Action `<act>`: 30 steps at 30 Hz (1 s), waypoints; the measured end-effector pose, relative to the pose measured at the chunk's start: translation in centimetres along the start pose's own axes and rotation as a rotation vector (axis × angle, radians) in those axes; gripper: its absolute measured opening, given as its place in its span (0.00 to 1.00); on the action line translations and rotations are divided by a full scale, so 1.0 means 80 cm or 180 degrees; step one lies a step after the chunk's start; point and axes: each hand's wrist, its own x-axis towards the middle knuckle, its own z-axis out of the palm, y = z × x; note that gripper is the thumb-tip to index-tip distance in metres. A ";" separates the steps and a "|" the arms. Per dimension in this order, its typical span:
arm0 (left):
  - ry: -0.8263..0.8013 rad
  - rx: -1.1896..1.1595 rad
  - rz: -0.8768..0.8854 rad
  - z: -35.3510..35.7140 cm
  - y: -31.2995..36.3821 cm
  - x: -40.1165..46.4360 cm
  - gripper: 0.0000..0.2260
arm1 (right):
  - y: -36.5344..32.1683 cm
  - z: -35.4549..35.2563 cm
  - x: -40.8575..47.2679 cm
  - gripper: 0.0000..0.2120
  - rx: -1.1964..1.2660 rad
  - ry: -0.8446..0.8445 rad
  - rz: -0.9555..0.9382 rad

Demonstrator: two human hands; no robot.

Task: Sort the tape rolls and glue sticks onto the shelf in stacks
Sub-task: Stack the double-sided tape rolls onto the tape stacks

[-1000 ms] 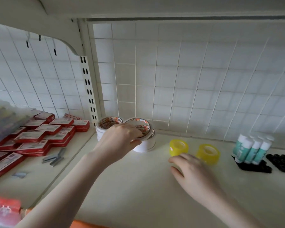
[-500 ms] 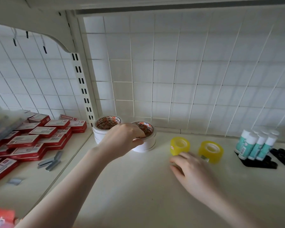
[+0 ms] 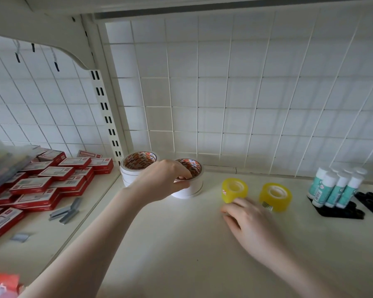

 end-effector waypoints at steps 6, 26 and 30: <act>-0.0172 -0.0226 -0.0035 -0.004 0.000 0.004 0.04 | 0.001 0.001 -0.001 0.03 0.0052 -0.0014 -0.0030; -0.0257 -0.0164 -0.0259 -0.004 0.004 0.005 0.11 | 0.002 0.004 -0.002 0.10 0.0246 -0.0175 0.0099; -0.0189 -0.0168 -0.0268 -0.006 0.006 0.000 0.10 | 0.001 0.004 -0.002 0.07 0.0258 -0.0168 0.0062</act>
